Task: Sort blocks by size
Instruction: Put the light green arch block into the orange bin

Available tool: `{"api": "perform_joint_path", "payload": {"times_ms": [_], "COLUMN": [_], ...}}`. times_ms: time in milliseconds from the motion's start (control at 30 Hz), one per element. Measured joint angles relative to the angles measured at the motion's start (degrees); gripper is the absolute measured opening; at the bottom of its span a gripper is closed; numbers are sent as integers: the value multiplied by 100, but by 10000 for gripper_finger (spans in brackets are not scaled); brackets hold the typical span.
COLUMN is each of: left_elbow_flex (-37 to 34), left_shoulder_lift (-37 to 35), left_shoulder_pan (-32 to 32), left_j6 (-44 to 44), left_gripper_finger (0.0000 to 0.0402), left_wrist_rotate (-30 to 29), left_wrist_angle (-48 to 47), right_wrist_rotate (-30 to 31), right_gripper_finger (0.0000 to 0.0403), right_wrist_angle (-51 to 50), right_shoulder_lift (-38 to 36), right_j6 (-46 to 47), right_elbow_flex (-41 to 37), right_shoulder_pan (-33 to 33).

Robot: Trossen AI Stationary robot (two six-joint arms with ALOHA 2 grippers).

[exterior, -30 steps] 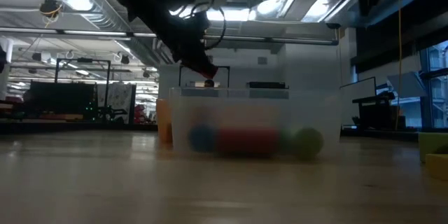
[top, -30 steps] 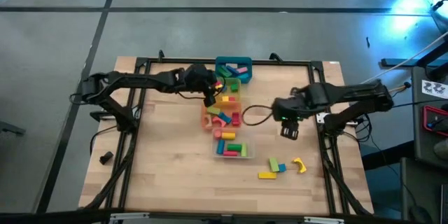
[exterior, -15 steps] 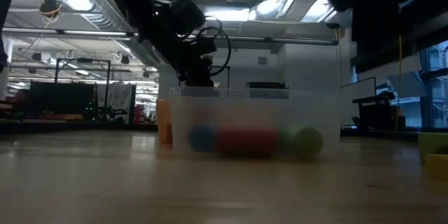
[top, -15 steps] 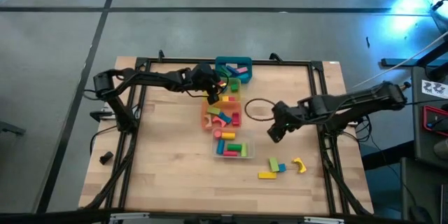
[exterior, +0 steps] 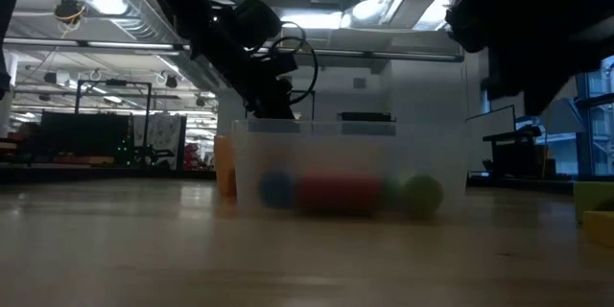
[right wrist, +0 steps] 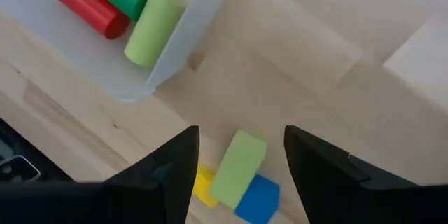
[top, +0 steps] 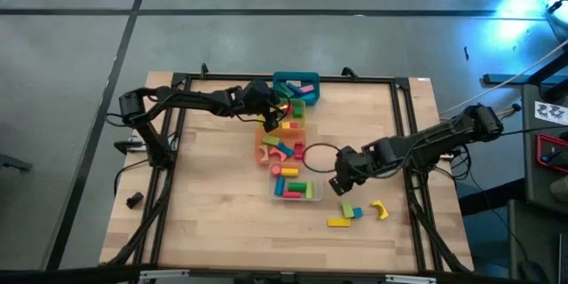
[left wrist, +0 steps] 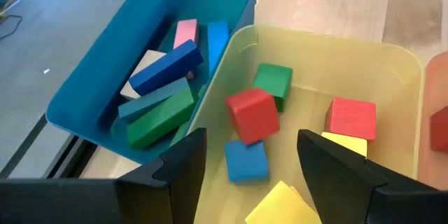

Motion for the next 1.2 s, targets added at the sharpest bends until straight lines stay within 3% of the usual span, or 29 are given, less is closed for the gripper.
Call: {"api": "perform_joint_path", "payload": {"times_ms": [200,533,800,1100,1200], "left_elbow_flex": [0,0,0,0,0], "left_shoulder_lift": [0,0,0,0,0], "left_shoulder_pan": [0,0,0,0,0], "left_j6": [5,15,15,15,15], "left_gripper_finger": [210,210,210,210,210], "left_wrist_rotate": [0,0,0,0,0], "left_wrist_angle": [-56,-52,-47,-47,-47], "right_wrist_rotate": [365,436,886,891,887], "right_gripper_finger": [211,211,211,209,191], "right_wrist_angle": [53,95,431,583,666], "right_shoulder_lift": [276,872,1377,1863,1951], "right_j6": [1077,2582,2632,2618,2587], "right_elbow_flex": [0,1,2,2,2], "right_shoulder_pan": [617,1599,1738,1730,1730]}}
